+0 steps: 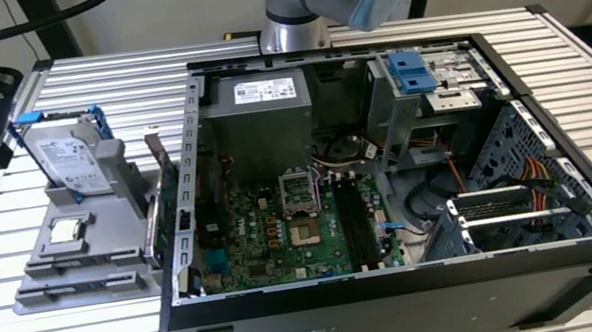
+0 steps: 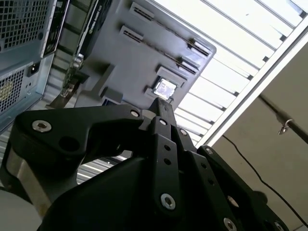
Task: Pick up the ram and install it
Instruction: 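Reach for the ram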
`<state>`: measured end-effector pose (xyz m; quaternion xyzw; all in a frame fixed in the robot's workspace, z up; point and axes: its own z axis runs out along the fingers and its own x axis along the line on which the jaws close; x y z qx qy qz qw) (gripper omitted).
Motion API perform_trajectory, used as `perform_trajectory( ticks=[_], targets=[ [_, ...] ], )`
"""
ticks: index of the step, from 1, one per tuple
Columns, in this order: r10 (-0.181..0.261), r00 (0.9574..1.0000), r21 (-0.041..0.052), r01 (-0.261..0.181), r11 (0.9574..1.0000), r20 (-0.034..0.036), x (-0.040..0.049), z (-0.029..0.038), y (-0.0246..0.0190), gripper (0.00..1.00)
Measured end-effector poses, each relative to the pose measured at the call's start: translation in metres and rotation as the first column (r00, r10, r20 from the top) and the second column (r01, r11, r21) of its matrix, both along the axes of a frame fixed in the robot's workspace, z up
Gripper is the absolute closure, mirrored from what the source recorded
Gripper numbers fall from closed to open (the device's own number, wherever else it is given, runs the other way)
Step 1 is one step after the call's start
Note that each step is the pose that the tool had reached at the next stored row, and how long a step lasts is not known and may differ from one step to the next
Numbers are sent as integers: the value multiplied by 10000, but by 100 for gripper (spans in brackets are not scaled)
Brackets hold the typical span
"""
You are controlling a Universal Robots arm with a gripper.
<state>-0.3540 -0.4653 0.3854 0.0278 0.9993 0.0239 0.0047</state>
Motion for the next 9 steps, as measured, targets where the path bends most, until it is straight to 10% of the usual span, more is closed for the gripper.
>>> perform_trajectory(
  ticks=[9],
  targets=[
    [7,10000,0,-7,10000,-4,1,0,-117,100]
  ],
)
